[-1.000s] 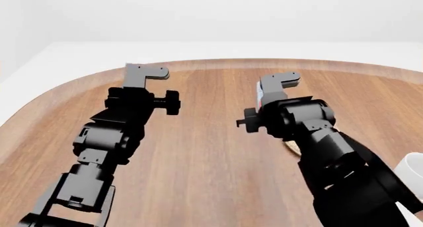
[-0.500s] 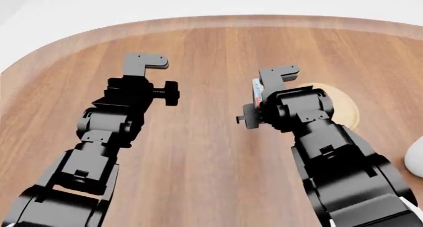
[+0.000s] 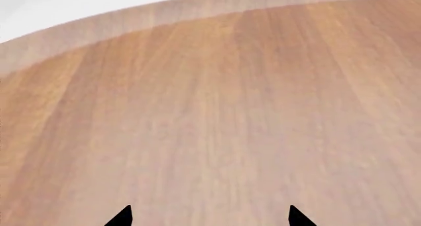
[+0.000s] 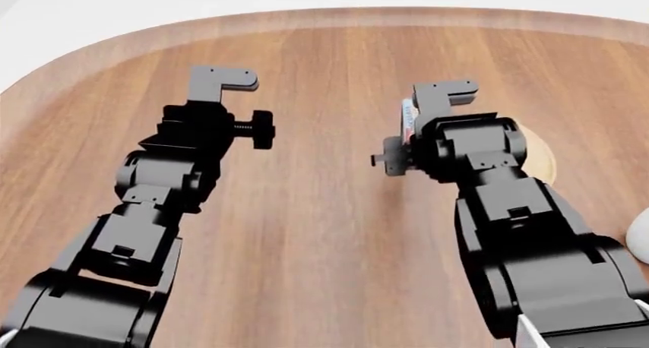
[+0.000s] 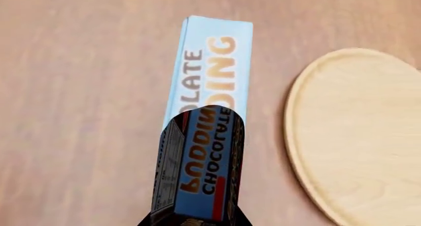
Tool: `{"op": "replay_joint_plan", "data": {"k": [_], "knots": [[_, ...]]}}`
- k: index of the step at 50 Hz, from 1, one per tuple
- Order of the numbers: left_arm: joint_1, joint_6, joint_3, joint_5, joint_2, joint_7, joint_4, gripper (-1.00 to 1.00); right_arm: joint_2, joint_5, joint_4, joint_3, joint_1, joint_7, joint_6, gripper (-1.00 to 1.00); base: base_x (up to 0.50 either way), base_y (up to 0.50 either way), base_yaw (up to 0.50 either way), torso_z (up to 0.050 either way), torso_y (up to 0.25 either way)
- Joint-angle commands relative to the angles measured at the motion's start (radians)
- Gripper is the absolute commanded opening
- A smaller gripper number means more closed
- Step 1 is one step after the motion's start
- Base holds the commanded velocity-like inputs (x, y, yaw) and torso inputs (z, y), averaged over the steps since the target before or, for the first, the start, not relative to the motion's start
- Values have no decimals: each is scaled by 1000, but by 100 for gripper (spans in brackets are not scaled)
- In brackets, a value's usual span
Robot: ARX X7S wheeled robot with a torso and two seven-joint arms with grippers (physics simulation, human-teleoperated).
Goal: Put the chocolate pudding to the left of the plate.
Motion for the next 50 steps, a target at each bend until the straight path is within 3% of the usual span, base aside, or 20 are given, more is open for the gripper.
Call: {"op": "replay_joint_plan", "data": {"k": [1,17,32,50], "knots": [[-34,34,5,3,10,9,-64,100,-3,-95,0,73,13,6,-4,-100,0,0,0,0,0],[-86,96,5,9,32,21,-181,100,-2,-121,0,89,19,-1,-35,-100,0,0,0,0,0],[-71,74,9,8,21,8,-126,100,-1,-121,0,88,23,-2,-37,-100,-1,0,0,0,-223],[-53,24,6,-11,0,-11,-44,100,-4,-116,0,74,20,8,-33,-100,-1,0,0,0,-6]]}}
